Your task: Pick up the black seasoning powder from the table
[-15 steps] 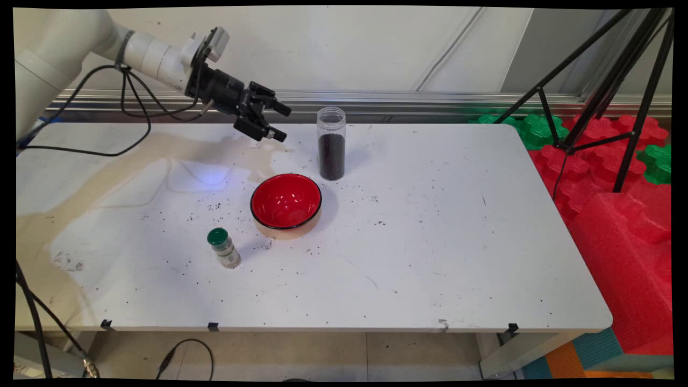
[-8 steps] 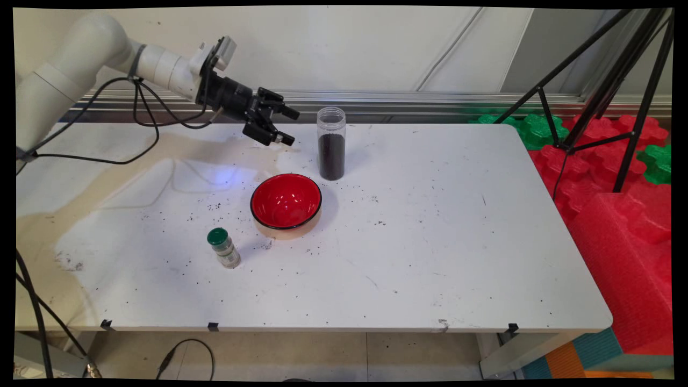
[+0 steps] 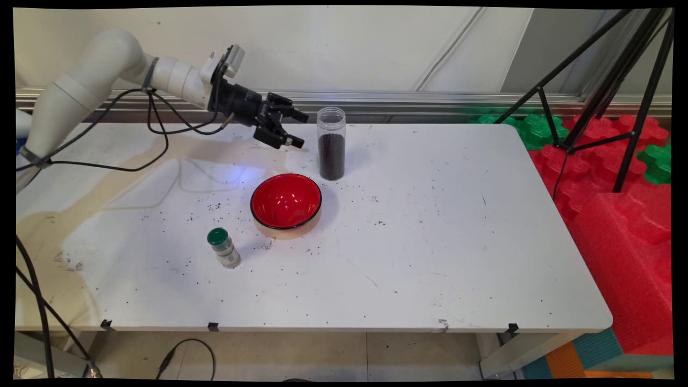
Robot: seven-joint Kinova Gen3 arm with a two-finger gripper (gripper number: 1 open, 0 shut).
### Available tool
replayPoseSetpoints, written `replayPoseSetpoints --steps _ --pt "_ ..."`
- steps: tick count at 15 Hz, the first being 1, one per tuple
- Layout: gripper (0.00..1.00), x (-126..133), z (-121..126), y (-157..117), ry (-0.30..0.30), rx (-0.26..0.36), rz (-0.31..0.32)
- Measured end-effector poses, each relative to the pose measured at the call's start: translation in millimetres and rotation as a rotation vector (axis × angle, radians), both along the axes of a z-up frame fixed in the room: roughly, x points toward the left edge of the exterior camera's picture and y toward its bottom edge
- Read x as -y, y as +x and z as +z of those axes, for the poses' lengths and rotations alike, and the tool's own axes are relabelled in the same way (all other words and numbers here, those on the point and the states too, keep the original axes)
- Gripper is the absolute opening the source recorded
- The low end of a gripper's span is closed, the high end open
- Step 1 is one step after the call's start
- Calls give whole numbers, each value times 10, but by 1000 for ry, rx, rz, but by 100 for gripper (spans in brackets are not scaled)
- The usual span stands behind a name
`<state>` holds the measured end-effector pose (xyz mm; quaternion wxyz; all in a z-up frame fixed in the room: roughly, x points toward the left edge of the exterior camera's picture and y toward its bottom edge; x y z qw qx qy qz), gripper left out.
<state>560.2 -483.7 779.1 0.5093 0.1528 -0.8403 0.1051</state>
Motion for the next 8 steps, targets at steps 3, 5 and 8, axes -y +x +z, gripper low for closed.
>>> replayPoseSetpoints --steps 3,5,8 --pt "100 66 -95 -48 -6 -16 -6" --pt "100 102 -156 -86 -10 -23 -11" --pt "100 137 -218 -136 -12 -29 -21"
